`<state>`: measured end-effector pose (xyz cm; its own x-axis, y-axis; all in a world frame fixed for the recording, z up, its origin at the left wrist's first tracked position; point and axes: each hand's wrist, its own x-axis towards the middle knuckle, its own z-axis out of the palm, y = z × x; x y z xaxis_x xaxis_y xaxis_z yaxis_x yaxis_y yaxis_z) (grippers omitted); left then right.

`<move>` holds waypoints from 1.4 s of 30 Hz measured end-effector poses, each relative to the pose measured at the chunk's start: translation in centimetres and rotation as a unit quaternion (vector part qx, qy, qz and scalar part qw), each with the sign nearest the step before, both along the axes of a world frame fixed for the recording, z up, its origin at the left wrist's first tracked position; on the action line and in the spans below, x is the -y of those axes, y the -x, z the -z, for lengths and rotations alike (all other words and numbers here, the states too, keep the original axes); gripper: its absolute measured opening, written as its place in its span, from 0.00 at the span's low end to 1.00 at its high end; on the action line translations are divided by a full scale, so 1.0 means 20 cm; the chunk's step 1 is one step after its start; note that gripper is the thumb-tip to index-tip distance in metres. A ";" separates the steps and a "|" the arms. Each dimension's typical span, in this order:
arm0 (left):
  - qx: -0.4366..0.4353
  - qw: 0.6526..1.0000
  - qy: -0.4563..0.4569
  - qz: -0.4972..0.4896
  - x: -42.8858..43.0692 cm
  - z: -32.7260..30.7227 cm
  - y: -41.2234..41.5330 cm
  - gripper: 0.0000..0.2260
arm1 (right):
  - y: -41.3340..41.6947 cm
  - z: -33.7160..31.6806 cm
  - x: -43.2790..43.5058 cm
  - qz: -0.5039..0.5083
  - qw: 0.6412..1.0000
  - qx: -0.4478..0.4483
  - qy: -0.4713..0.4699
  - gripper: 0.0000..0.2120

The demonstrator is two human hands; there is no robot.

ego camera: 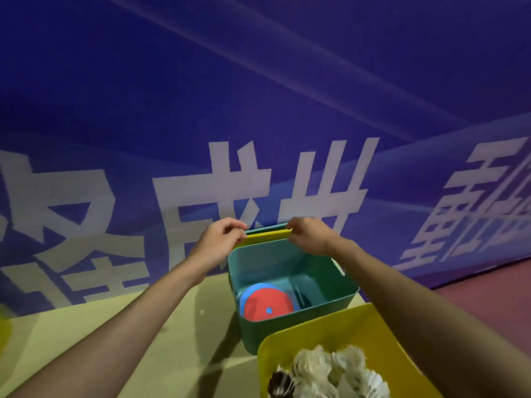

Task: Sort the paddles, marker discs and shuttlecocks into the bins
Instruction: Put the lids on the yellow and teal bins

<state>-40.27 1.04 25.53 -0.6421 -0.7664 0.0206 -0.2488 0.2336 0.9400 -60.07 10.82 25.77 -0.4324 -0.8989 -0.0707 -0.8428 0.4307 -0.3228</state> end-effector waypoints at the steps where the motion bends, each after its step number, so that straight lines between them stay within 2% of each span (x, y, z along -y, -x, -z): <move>1: -0.002 1.000 -0.001 -0.002 -0.01 0.00 0.08 0.09 | 0.07 0.01 0.01 -0.003 1.000 0.009 0.003 0.17; 7: 0.026 0.999 -0.005 -0.023 -0.03 0.06 0.50 0.09 | 0.49 0.10 0.08 -0.016 0.998 0.054 0.018 0.18; 12: 0.060 0.997 -0.010 -0.054 -0.01 0.16 0.67 0.08 | 0.70 0.27 0.20 -0.046 0.997 0.065 -0.001 0.19; 17: 0.075 0.993 -0.026 -0.091 0.03 0.24 0.73 0.09 | 0.80 0.46 0.39 -0.061 0.998 0.027 -0.007 0.21; 28: 0.109 0.983 -0.050 -0.138 0.16 0.39 0.73 0.10 | 0.89 0.71 0.59 -0.123 0.983 -0.136 -0.001 0.14; 37: 0.100 0.978 -0.057 -0.172 0.15 0.35 0.66 0.11 | 0.86 0.64 0.59 -0.097 0.975 -0.194 0.050 0.10; 42: 0.083 0.976 -0.064 -0.192 0.13 0.30 0.59 0.11 | 0.83 0.51 0.54 -0.082 0.972 -0.195 0.100 0.09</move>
